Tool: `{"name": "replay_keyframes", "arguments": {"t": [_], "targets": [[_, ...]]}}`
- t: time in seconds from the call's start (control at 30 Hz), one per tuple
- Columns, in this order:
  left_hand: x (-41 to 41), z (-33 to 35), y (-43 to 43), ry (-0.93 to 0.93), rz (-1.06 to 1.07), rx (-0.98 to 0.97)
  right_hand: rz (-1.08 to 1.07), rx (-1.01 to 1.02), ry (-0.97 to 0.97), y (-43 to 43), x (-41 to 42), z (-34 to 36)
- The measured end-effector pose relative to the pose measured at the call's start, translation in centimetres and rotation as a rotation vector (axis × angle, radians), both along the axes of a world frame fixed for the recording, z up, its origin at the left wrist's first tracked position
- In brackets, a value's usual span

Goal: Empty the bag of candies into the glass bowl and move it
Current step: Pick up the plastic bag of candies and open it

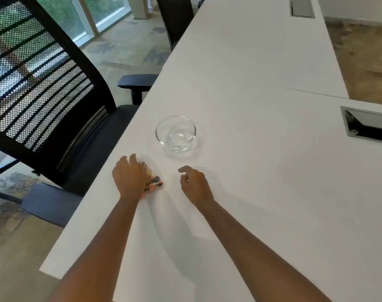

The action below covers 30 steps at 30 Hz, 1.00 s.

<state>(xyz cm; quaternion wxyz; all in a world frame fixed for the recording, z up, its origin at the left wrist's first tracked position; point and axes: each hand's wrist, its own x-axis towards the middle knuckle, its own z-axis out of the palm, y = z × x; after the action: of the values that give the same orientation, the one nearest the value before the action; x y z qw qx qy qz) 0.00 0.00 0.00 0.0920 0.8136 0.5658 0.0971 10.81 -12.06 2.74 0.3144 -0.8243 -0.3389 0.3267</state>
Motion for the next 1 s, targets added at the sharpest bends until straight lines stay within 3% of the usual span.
{"name": "replay_keyframes", "arguments": {"t": [0.23,0.37,0.67,0.87,1.0], "targets": [[-0.9,-0.2,1.3,0.028,0.112,-0.105,-0.038,-0.048,0.399,2.6,-2.4,-1.5],[-0.5,0.3,1.4,-0.134,0.178,-0.392,-0.145,-0.025,0.518,2.8,-2.6,-2.1],[2.2,3.9,-1.9,-0.718,0.171,-1.013,-0.397,0.014,0.409,-0.1,1.2,-0.9],[5.7,4.9,-6.2,-0.970,0.129,-1.206,-0.440,0.075,0.347,-3.4,4.6,1.2],[8.0,5.6,-8.5,-1.027,0.066,-1.212,-0.412,0.143,0.239,-4.9,5.5,3.4]]}}
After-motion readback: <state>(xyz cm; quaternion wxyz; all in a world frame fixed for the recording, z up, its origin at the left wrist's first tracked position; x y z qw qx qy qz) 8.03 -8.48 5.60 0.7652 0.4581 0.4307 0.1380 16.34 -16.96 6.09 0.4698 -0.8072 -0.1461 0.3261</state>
